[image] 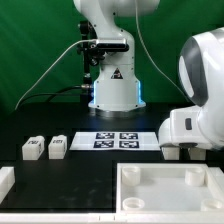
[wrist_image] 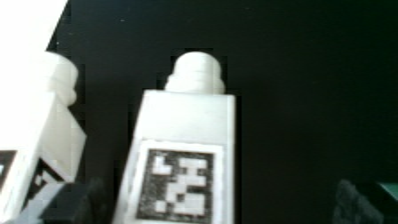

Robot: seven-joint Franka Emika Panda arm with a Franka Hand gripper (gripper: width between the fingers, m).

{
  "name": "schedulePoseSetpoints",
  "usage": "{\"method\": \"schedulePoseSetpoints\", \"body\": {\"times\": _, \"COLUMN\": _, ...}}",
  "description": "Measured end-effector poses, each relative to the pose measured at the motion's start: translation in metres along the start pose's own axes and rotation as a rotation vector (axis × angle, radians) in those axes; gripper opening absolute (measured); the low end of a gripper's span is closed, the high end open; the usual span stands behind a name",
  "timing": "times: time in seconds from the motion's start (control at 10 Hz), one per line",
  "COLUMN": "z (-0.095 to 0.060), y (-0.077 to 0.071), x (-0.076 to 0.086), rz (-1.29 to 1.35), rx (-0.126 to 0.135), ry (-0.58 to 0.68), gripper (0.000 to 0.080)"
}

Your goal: Assemble one leg

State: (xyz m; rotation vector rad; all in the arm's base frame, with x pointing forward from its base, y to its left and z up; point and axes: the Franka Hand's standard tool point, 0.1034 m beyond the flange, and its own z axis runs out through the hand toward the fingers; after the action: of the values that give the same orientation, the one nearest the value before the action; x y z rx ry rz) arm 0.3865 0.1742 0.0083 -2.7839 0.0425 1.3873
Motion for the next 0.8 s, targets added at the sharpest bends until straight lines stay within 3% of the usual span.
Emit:
{"method": "schedulePoseSetpoints", "body": {"times": 0.3, "z": 0.001, "y": 0.0, "x": -0.0004, "rz": 0.0, "rx": -0.001, "ry": -0.002, "gripper": 0.0622}}
{"method": "schedulePoseSetpoints", "body": {"times": 0.5, "z": 0.001, "y": 0.0, "x": -0.0004, "rz": 0.0, "rx": -0.001, "ry": -0.002, "gripper": 0.0288}}
{"method": "schedulePoseSetpoints", "body": {"times": 0.8, "z": 0.001, "y": 0.0, "x": -0.0004, "rz": 0.0, "rx": -0.001, "ry": -0.002, "gripper": 0.0289}}
